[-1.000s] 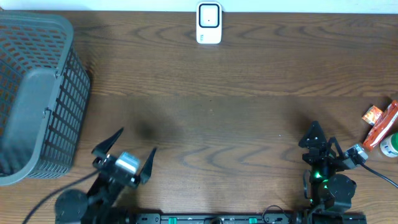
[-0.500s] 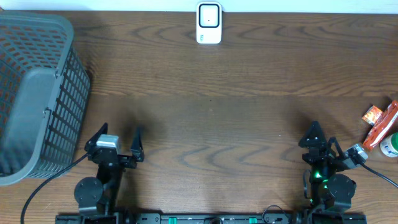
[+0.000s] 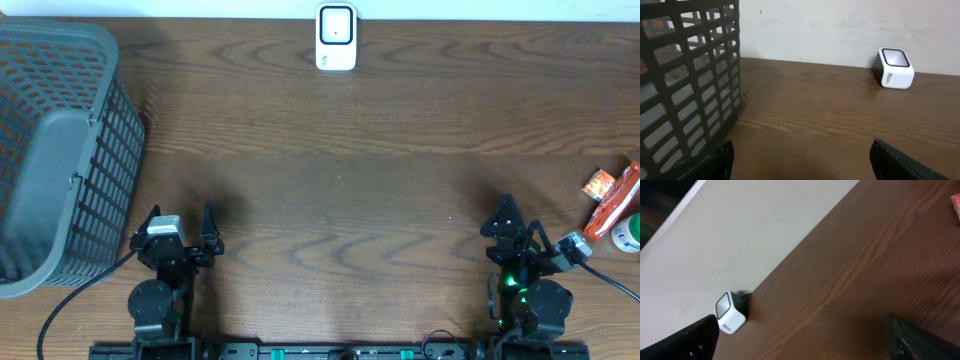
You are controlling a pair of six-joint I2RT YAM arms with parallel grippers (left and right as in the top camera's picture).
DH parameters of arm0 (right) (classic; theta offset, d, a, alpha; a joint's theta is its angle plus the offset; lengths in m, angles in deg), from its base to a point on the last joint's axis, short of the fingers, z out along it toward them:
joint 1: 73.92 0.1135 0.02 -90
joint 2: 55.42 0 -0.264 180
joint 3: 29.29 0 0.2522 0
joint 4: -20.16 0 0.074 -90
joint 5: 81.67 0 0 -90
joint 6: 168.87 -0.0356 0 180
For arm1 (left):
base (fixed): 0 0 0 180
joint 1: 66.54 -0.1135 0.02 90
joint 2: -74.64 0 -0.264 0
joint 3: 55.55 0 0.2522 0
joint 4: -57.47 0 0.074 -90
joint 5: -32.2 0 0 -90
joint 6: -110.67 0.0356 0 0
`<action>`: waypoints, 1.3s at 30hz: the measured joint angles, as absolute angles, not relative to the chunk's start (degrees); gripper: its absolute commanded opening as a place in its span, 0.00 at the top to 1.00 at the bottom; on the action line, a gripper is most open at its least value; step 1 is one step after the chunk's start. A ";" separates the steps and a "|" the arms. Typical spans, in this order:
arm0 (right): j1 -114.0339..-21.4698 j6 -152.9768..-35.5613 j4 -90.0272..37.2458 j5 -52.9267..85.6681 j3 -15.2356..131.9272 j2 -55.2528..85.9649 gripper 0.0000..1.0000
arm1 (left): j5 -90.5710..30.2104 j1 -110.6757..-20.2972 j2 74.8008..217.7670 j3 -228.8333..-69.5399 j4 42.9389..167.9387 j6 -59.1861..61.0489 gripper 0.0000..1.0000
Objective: Scan the item barcode
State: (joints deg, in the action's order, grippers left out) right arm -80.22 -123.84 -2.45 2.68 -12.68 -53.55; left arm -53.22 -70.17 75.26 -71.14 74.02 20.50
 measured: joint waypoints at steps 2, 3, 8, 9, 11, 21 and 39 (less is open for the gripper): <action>-80.22 -123.86 -2.45 2.68 -12.68 -53.55 0.01 | -53.46 -70.17 75.26 -71.14 74.02 20.50 0.13; -80.22 -123.84 -2.42 2.68 -12.68 -53.55 0.01 | -53.55 -70.17 75.26 -71.11 74.02 20.50 0.13; -80.22 -123.84 -2.45 2.68 -12.68 -53.55 0.01 | -53.70 -70.17 75.26 -71.11 74.02 20.50 0.13; -80.22 -123.84 -2.45 2.68 -12.68 -53.55 0.01 | -53.70 -70.17 75.26 -71.11 74.02 20.50 0.13; -80.22 -123.84 -2.42 2.70 -12.68 -53.55 0.01 | -53.70 -70.17 75.26 -71.11 74.02 20.50 0.13; -80.22 -123.84 -2.45 2.68 -12.68 -53.96 0.01 | -53.70 -70.17 75.26 -71.11 74.02 20.50 0.13; -80.22 -88.67 -2.58 7.14 -12.68 -54.58 0.01 | -53.72 -70.17 75.26 -71.11 74.02 20.50 0.13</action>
